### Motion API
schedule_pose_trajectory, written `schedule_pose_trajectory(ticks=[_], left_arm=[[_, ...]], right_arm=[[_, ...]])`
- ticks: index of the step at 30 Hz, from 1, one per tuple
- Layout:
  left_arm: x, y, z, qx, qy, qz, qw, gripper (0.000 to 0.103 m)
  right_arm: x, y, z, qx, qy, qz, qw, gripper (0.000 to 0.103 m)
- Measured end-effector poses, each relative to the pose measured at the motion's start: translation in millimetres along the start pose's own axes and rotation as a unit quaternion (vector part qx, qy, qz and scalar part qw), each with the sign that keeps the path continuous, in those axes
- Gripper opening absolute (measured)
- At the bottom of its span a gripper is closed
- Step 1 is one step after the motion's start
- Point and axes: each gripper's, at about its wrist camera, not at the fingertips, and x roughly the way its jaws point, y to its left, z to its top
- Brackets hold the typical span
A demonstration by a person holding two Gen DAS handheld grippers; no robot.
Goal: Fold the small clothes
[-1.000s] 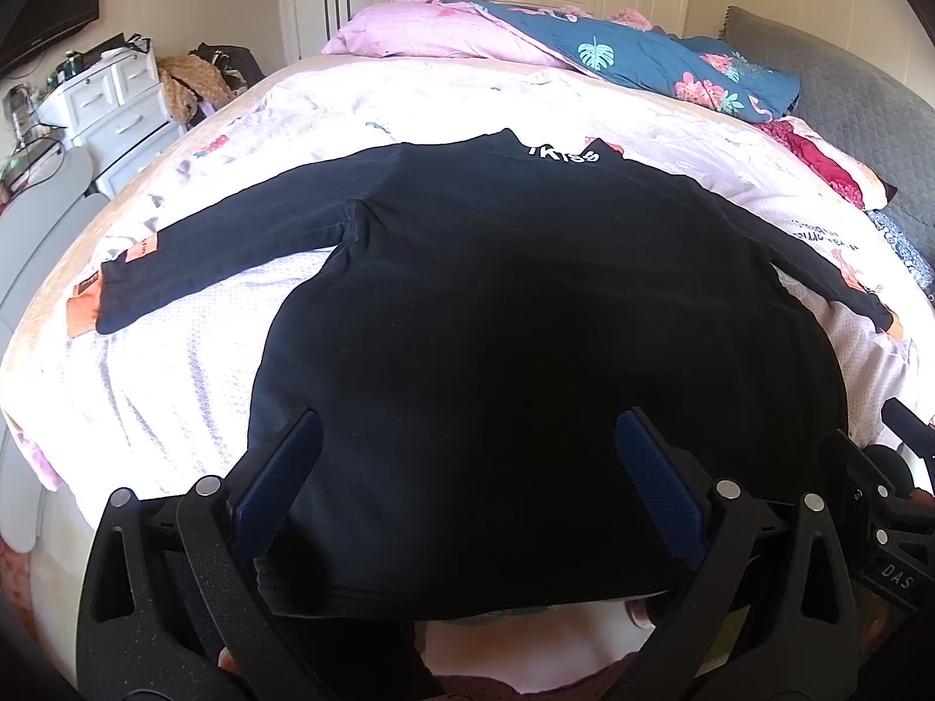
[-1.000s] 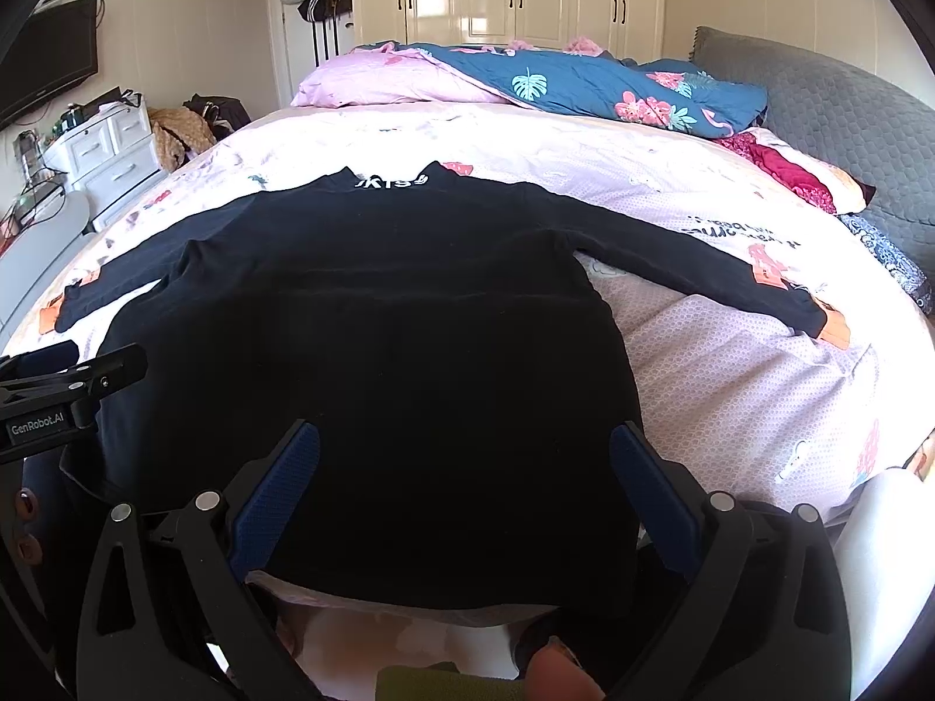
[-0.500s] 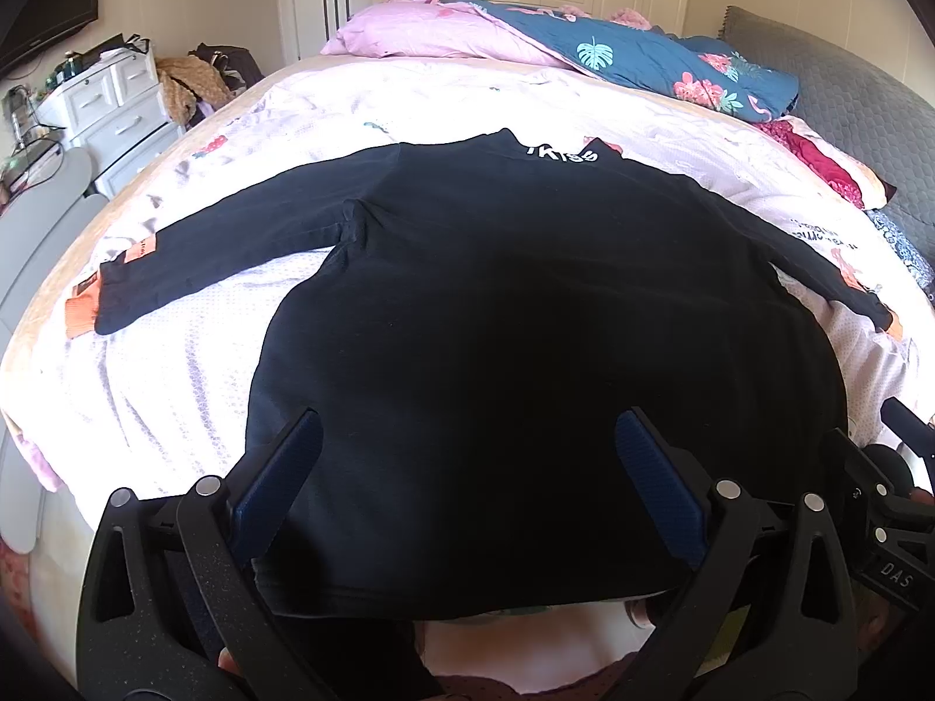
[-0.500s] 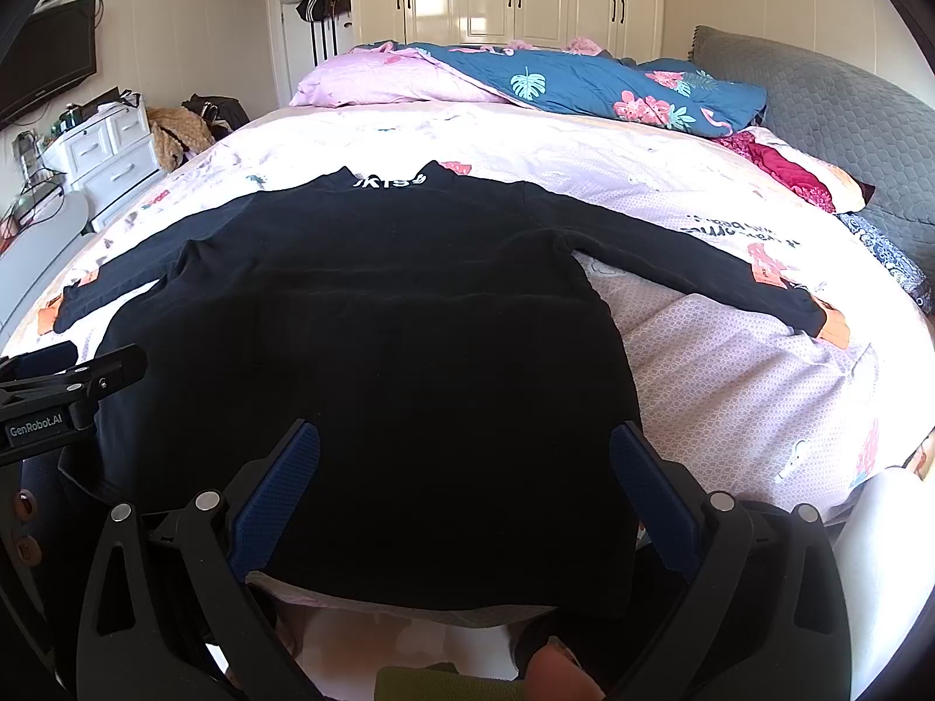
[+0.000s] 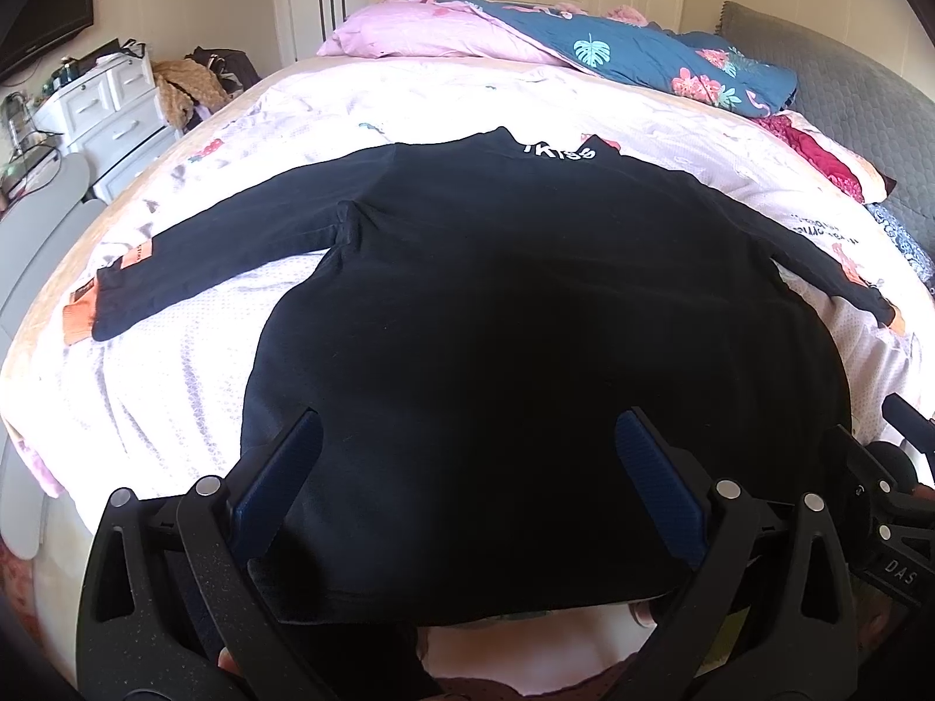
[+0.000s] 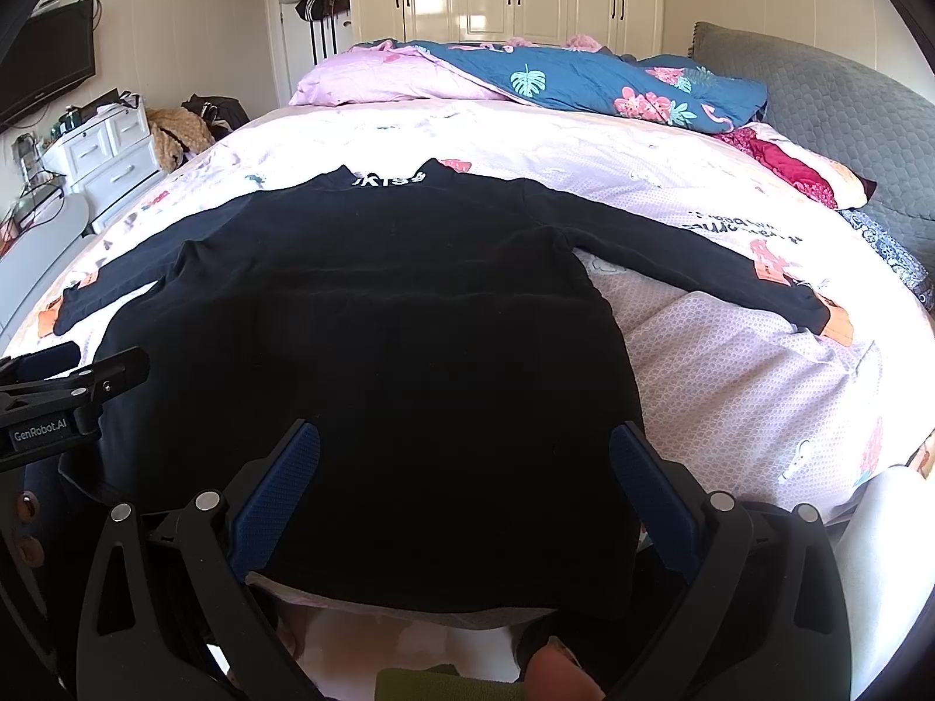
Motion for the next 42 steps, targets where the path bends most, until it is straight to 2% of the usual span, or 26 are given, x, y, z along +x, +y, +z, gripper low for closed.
schedule_pose_trajectory(ticks=[12,20,35,42], left_arm=[[12,3,14,-0.005,0.002,-0.001,1.0000,0.094],[21,4,26,-0.014,0.009,-0.001,0.9999,0.094],[31,7,68,-0.044,0.001,-0.019,0.9988,0.094],[38,3,96,-0.050,-0.007,-0.022,0.9985,0.094]], right_arm=[[11,-5,11,0.006,0.010,0.006,1.000,0.099],[19,-9,32,0.019,0.008,0.008,1.000,0.099],[34,-16,81,0.044,0.011,0.009,0.999,0.099],[43,-22,101,0.053,0.004,-0.009,0.999,0.099]])
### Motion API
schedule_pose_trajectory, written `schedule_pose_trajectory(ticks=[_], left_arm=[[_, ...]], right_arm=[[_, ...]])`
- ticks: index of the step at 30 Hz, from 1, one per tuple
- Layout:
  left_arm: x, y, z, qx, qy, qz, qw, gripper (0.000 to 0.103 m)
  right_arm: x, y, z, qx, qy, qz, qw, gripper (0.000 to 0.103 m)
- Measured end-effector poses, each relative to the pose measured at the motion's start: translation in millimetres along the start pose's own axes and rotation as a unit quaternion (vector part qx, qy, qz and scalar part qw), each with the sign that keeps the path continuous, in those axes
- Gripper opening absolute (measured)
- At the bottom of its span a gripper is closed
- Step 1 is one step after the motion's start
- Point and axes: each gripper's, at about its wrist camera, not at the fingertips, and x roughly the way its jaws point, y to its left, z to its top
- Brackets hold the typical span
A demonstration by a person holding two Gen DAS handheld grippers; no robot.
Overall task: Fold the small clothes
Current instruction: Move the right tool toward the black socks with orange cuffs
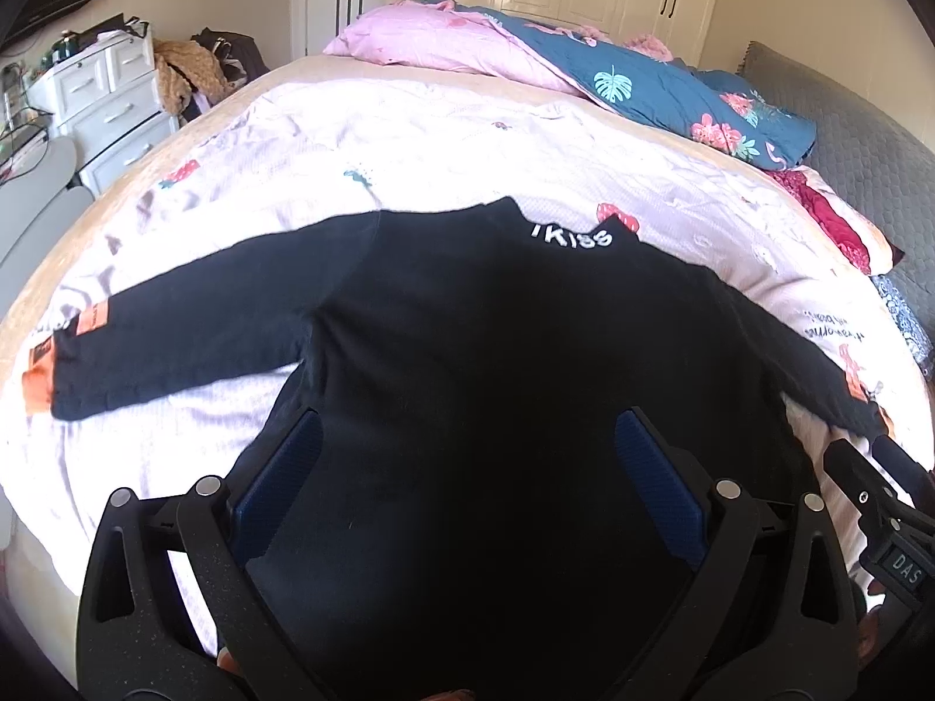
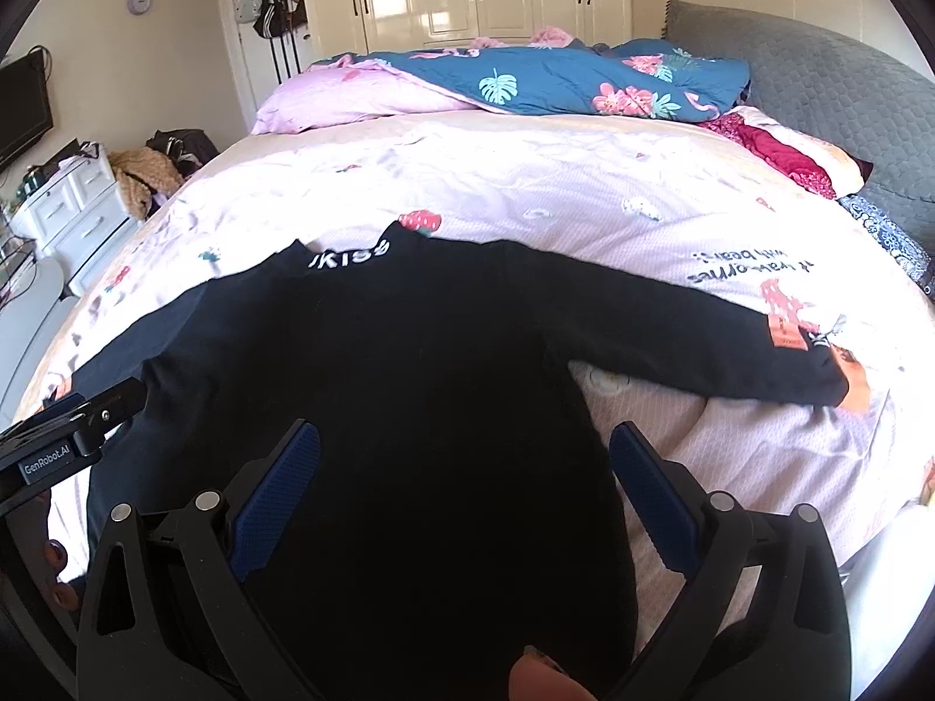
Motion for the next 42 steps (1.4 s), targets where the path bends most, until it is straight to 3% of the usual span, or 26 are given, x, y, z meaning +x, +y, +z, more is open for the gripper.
schedule_pose_trajectory(ticks=[20,30,42], left_arm=[[38,-38,62,0.019,-0.005,-0.035,0.9992,0.094],[69,-75,81,0.044,0.006,-0.058,0.9973,0.094],[105,-101,69,0.083,0.027,-0.071,0.9937,0.094]], right_arm=[[13,-32,86,0.111,-0.057,-0.040,0.991,0.099],[43,-92,105,0.231,-0.053,-0.084,0.968,0.099],[60,-186,76,0.320,-0.037,-0.144,0.935,0.099]])
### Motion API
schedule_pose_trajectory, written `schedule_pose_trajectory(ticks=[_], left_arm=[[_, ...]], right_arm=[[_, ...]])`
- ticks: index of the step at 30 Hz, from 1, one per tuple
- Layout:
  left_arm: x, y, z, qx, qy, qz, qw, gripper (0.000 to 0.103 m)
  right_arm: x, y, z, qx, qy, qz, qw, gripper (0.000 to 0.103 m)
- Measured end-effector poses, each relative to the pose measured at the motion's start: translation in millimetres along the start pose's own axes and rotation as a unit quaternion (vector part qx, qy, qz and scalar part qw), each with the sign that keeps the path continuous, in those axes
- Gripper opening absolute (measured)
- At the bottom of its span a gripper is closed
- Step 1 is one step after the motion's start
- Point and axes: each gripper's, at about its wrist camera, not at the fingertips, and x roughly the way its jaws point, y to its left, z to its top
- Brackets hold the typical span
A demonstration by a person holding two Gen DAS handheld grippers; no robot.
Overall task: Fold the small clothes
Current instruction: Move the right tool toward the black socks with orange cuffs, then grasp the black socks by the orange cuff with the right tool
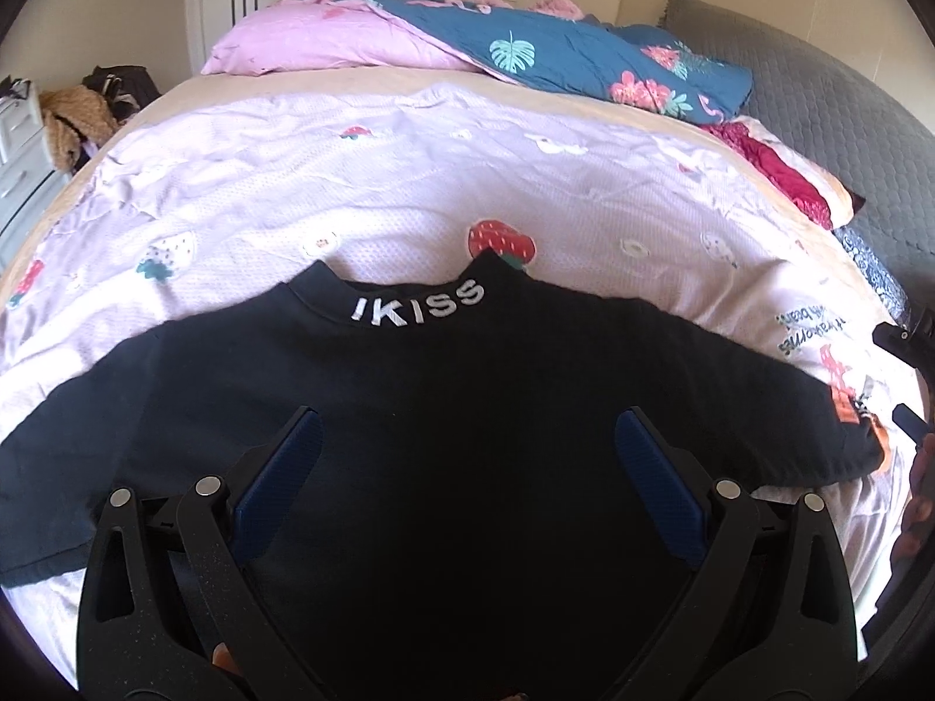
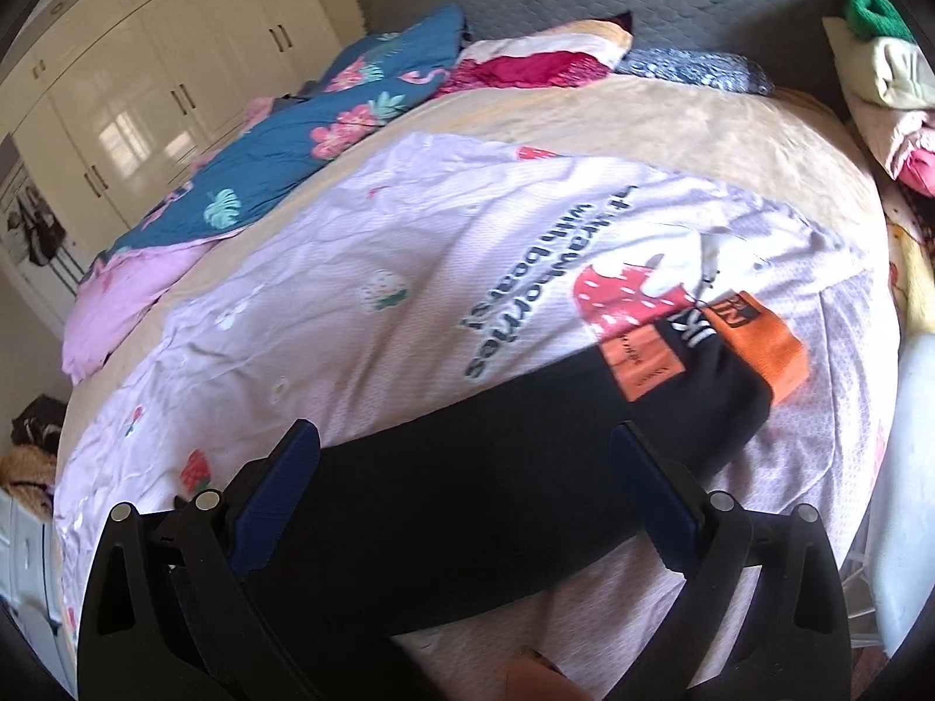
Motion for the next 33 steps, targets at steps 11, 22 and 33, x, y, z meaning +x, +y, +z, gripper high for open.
schedule_pose_trajectory(ticks=[11,22,33], left_arm=[[26,-11,-12,0.019,0.025,-0.012,0.9994,0.094],[40,-23,-24,0.038,0.050,-0.017,0.9979,0.094],[44,-17,-27,0.040,0.057,0.001,0.9975,0.094]], right_arm=[[23,-60,0,0.058,0.012,-0.075,0.995,0.099],[41,-97,-11,0.132,0.030,-0.106,0.985,0.099],[70,-117,13,0.160,0.025,-0.083,0.983,0.088]])
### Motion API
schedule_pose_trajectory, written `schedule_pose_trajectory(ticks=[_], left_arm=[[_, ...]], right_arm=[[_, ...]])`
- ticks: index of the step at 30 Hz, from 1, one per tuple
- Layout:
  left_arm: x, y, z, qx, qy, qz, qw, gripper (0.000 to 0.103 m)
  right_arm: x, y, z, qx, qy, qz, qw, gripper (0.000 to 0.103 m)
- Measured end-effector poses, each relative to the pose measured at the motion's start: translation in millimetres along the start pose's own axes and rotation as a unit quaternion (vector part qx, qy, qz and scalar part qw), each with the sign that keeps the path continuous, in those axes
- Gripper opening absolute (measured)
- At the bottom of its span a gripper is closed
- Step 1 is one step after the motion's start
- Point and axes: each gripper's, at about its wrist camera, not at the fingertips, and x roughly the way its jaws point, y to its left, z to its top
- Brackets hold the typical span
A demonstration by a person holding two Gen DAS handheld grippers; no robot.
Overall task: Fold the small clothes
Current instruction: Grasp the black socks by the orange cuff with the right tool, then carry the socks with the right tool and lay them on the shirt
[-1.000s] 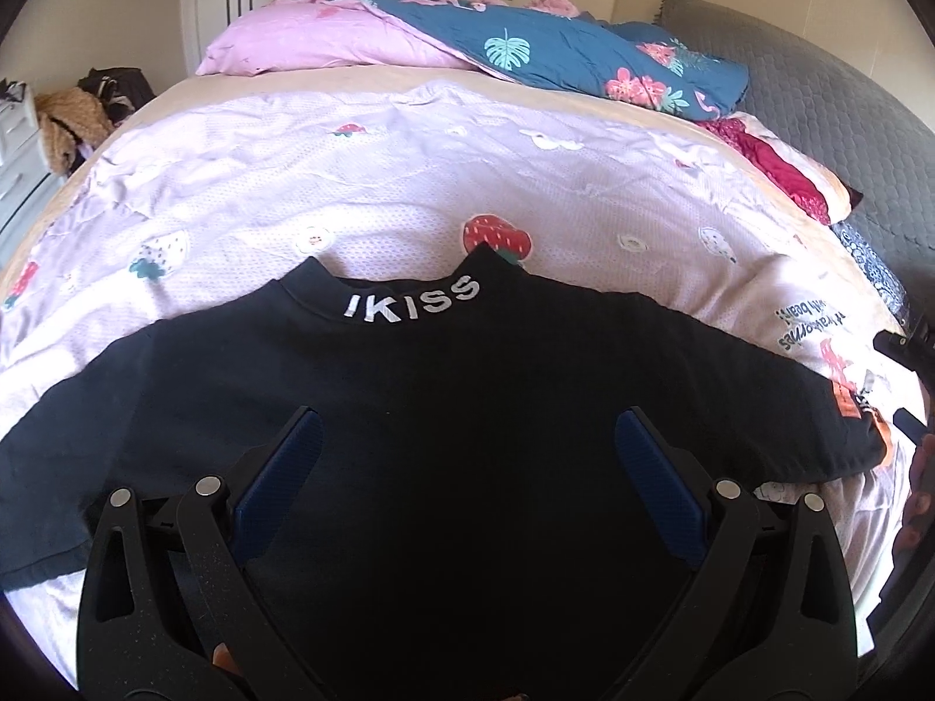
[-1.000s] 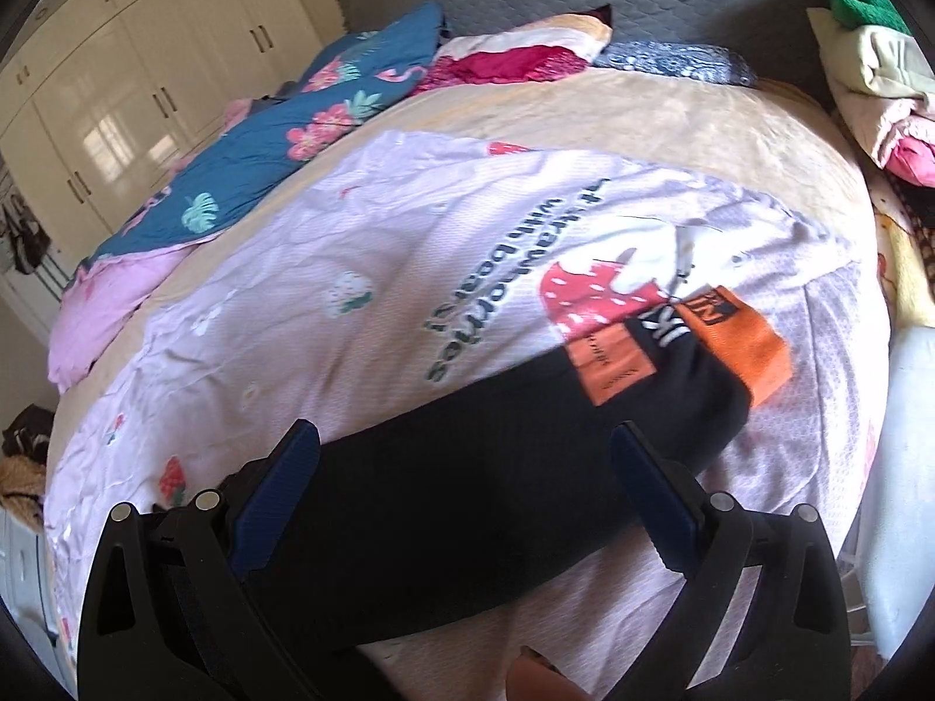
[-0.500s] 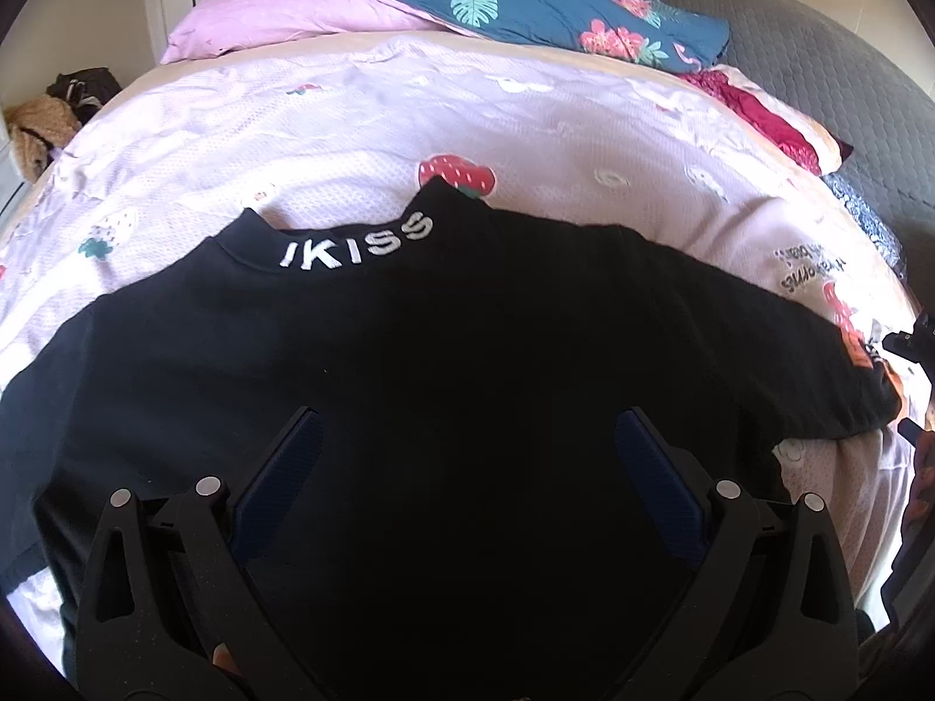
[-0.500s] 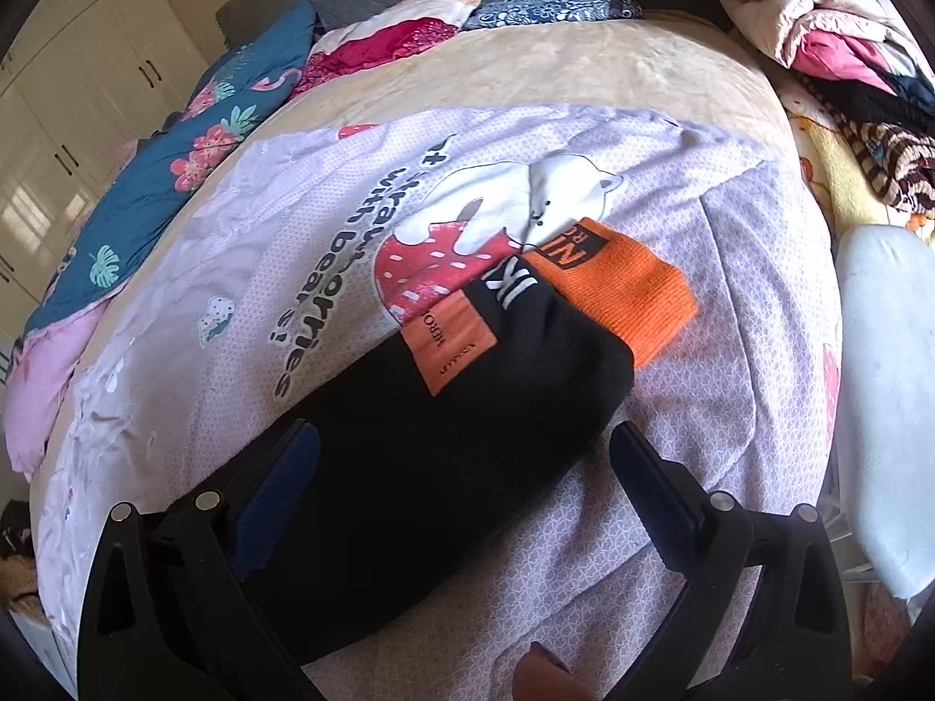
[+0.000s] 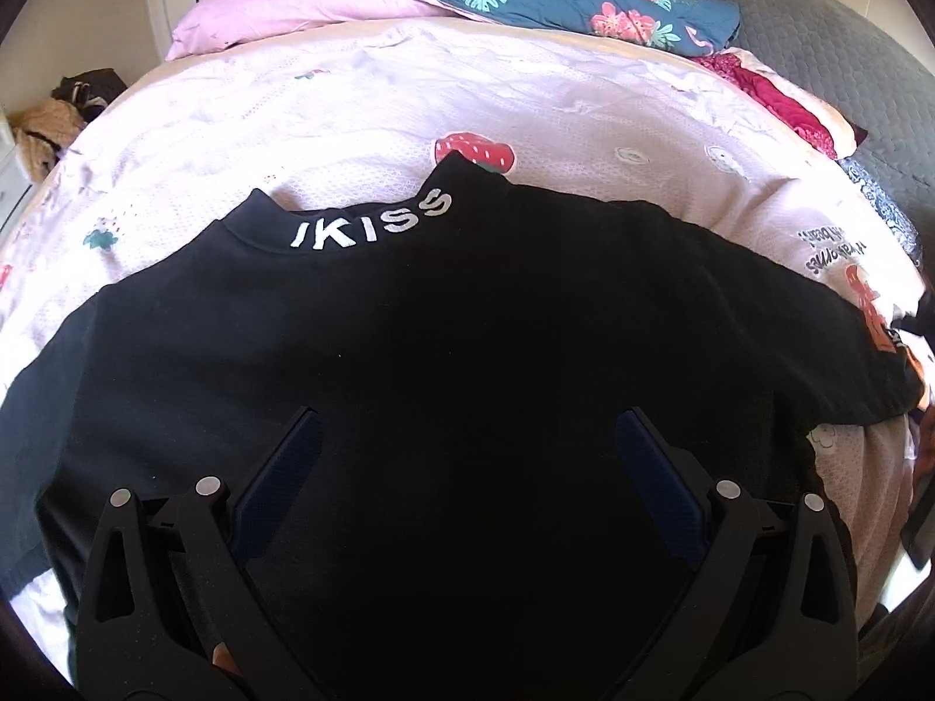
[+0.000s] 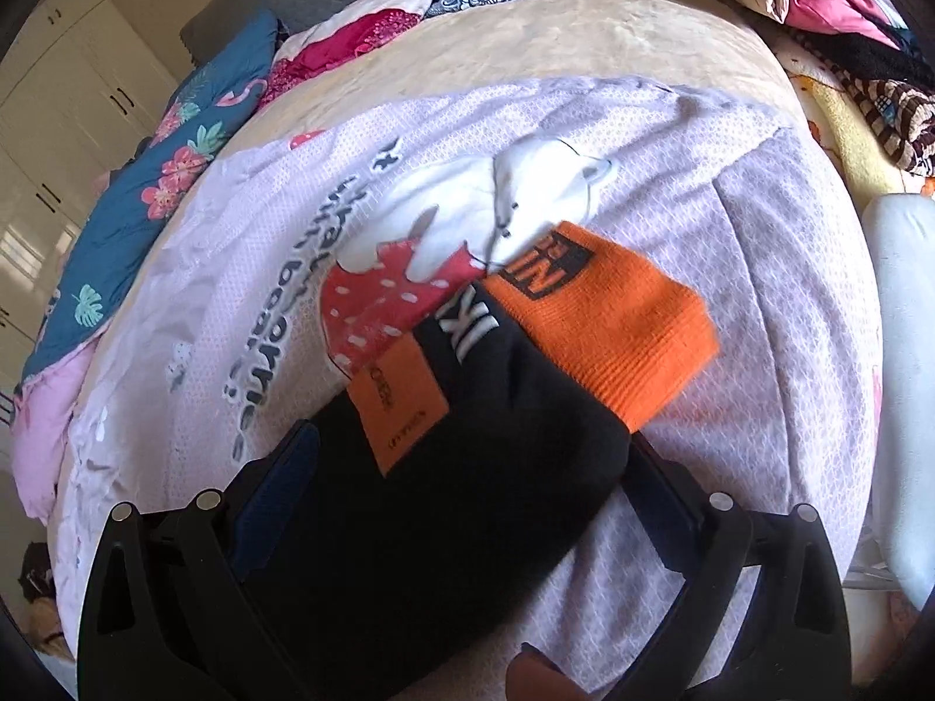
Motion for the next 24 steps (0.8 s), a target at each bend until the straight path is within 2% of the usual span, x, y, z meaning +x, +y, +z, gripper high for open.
schedule_pose_trajectory(ticks=[1,3,4,5,6,10,15,21,24], left_arm=[[0,1,0,-0.003,0.003,-0.007,1.0000,0.094],[-1,2,0,-0.008,0.003,-0.012,0.9999,0.094],[-3,4,1,-0.011,-0.001,-0.011,0.9999,0.094],[-5,5,2,-0.013,-0.004,-0.010,0.9998,0.094],[-8,7,3,-0.017,-0.009,-0.009,0.9998,0.094],[-20,17,9,-0.032,-0.023,-0.011,0.9992,0.094],[-37,32,14,-0.057,-0.043,-0.016,0.9973,0.094],[-61,45,21,-0.071,-0.075,-0.009,0.9946,0.094],[-71,54,23,-0.080,-0.081,-0.026,0.9932,0.094]], right_arm=[[1,4,4,-0.005,-0.006,0.000,1.000,0.079],[-1,8,9,-0.010,-0.022,0.007,1.000,0.041],[-3,9,9,-0.010,-0.029,0.020,0.999,0.032],[-6,11,9,-0.012,-0.034,0.038,0.999,0.015],[-9,13,9,-0.016,-0.034,0.059,0.998,0.012],[-29,31,9,-0.056,-0.055,0.114,0.990,0.012],[-52,51,4,-0.096,-0.059,0.169,0.979,0.012],[-82,78,-8,-0.153,-0.062,0.233,0.958,0.011],[-92,94,-19,-0.179,-0.062,0.251,0.949,0.011]])
